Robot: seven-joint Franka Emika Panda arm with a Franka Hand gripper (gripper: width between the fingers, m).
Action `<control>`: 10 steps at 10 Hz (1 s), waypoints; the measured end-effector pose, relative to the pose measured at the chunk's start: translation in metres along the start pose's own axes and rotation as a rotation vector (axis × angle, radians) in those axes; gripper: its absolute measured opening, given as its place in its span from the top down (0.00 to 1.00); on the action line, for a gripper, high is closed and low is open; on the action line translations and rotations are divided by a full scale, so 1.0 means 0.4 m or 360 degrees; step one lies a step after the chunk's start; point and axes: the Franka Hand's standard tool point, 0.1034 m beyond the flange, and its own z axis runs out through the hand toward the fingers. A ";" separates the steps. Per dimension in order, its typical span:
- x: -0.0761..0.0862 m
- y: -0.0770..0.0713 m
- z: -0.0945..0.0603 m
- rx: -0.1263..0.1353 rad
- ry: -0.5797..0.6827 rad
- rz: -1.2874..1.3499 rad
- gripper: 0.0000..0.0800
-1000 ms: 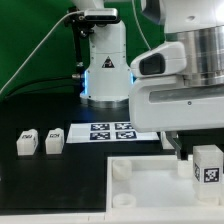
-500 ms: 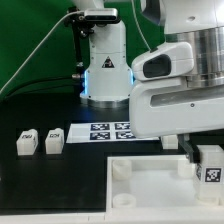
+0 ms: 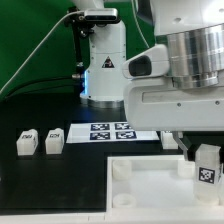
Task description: Assemble one leg
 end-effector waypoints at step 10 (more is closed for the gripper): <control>-0.050 -0.002 0.013 -0.0046 0.0004 0.0029 0.20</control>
Offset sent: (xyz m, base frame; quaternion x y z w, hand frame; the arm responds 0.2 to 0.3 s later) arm -0.0030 0.0152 0.0005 0.0168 0.0060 0.3187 0.9477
